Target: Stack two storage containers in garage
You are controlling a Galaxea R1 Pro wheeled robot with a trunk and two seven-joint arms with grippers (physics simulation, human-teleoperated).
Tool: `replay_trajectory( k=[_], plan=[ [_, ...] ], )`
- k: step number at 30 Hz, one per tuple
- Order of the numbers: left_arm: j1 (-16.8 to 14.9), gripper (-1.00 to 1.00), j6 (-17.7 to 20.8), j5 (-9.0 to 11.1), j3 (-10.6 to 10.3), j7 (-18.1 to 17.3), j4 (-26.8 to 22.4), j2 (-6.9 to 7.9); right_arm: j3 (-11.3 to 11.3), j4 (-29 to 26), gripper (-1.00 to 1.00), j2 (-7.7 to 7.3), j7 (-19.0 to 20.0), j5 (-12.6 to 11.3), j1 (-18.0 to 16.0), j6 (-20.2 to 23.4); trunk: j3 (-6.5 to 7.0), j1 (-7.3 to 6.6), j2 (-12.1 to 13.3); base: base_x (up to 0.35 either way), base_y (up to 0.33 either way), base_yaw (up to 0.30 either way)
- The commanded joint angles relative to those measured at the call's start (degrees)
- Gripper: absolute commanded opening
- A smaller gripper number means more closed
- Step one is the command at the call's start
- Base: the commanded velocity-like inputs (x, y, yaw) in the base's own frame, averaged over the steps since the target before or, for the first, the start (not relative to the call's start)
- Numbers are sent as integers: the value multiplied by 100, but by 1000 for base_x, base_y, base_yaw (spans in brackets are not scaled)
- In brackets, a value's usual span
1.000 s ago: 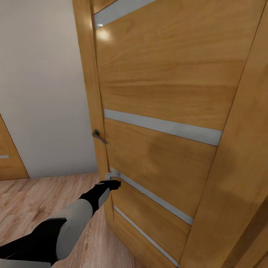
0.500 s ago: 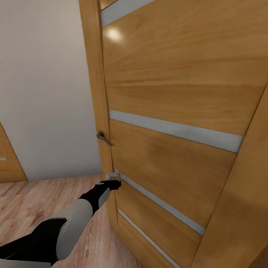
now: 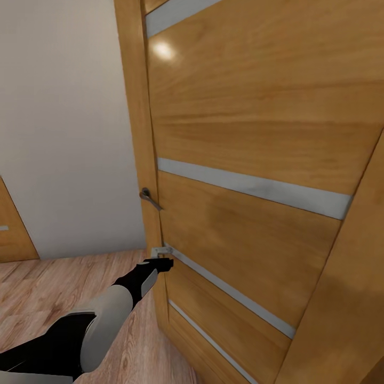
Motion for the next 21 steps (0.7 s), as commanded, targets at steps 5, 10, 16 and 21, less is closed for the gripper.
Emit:
replay_trajectory(
  k=[5,10,16,21],
  plan=[
    [-2,100,32,-32,54,2,-19,-5,-6,7,100,-1,13,1,-3,-27,-4,0,-3,0,0,0],
    [-2,100,32,-32,54,2,-18,-5,-6,6,100,-1,11,-3,-3,-26,-4,0,-3,61,-8,0],
    [-2,100,32,-32,54,2,-17,-5,-6,6,100,-1,10,1,-3,-22,-4,0,-3,185,-50,0],
    [-2,100,32,-32,54,2,-16,-5,-6,6,100,-1,10,-2,-3,-21,-4,0,-3,21,-5,0]
  ],
)
